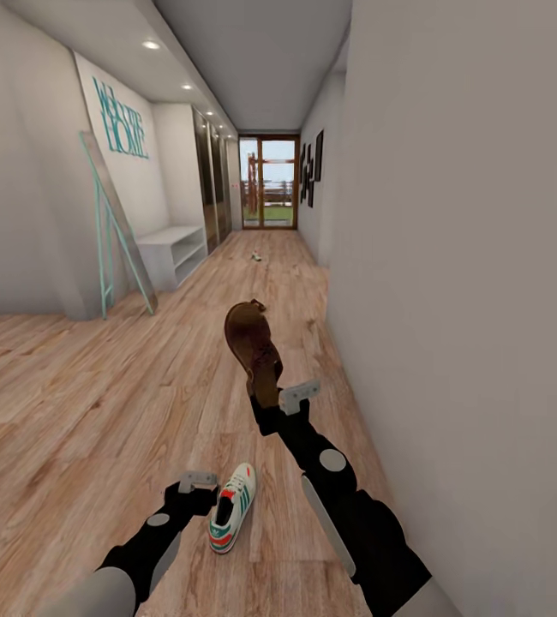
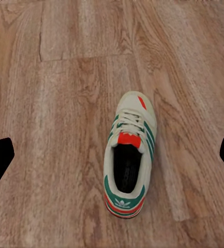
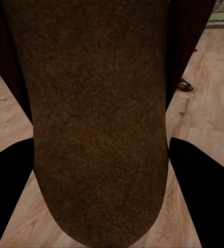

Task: Pick up the two gym shoes and the two sandals from the corridor floor and place them onto the hallstand (shoe rack) in the corridor, making sure they are on the rack and not on the floor. Arrange them so the two gym shoes are next to each other and the two sandals are next to each other.

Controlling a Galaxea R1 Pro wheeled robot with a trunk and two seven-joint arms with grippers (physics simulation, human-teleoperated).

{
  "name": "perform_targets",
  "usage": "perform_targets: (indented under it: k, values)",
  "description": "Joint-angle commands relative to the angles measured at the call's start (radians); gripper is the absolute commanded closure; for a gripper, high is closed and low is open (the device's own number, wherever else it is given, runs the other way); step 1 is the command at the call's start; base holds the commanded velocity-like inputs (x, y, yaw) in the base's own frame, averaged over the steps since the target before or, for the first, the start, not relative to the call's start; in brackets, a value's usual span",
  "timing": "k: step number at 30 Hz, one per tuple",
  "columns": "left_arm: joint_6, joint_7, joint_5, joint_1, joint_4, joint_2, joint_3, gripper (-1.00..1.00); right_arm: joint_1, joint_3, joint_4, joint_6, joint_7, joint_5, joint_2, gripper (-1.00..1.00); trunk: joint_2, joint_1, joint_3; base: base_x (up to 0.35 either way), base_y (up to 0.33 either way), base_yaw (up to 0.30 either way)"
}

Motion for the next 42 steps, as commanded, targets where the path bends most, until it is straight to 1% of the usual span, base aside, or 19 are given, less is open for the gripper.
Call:
perform_targets:
  k: [1, 5, 8, 11, 14, 19, 28, 35, 42]
  values:
    - [-0.003, -0.005, -0.009, -0.001, -0.002, -0.004, 0.008, -1.0, -0.001, 0.001, -0.002, 0.004, -0.003, -0.01, 0.0, 1.0, -0.008, 0.004, -0.006, 0.0, 0.0, 0.0]
    - [-0.002, -0.015, -0.009, -0.001, -0.01, -0.018, 0.008, -1.0, -0.001, 0.001, -0.002, 0.006, -0.003, -0.01, 0.0, 1.0, -0.036, 0.019, -0.025, 0.0, 0.0, -0.012]
    - [-0.001, -0.024, -0.009, -0.005, -0.013, -0.022, 0.005, -1.0, -0.001, 0.001, -0.002, 0.006, -0.003, -0.011, 0.0, 1.0, -0.057, 0.031, -0.039, 0.0, 0.0, -0.045]
    - [0.002, -0.04, -0.009, -0.013, -0.016, -0.023, -0.009, -1.0, -0.001, 0.002, -0.002, 0.011, -0.003, -0.011, 0.0, 1.0, -0.078, 0.042, -0.053, 0.0, 0.0, -0.071]
    - [0.004, -0.049, -0.009, -0.016, -0.016, -0.021, -0.019, -1.0, -0.001, 0.002, -0.002, 0.018, -0.003, -0.011, 0.0, 1.0, -0.078, 0.043, -0.069, 0.0, 0.0, -0.111]
    - [0.005, -0.058, -0.009, -0.017, -0.015, -0.014, -0.025, -1.0, -0.001, 0.002, -0.002, 0.023, -0.003, -0.011, 0.0, 1.0, -0.079, 0.046, -0.095, 0.0, 0.0, -0.136]
    - [0.003, -0.064, -0.012, -0.011, -0.015, -0.012, -0.027, -1.0, -0.001, 0.002, -0.001, 0.023, -0.004, -0.01, 0.0, 1.0, -0.081, 0.05, -0.132, 0.0, 0.0, -0.034]
    - [-0.008, -0.062, -0.011, -0.006, -0.015, -0.004, -0.027, -1.0, -0.001, 0.002, 0.0, 0.022, -0.005, -0.008, 0.0, 1.0, -0.083, 0.053, -0.159, 0.0, 0.0, -0.001]
    - [-0.015, -0.058, -0.009, -0.004, -0.015, -0.004, -0.029, -1.0, -0.001, 0.002, -0.001, 0.022, -0.005, -0.008, 0.0, 1.0, -0.083, 0.053, -0.159, 0.0, 0.0, 0.0]
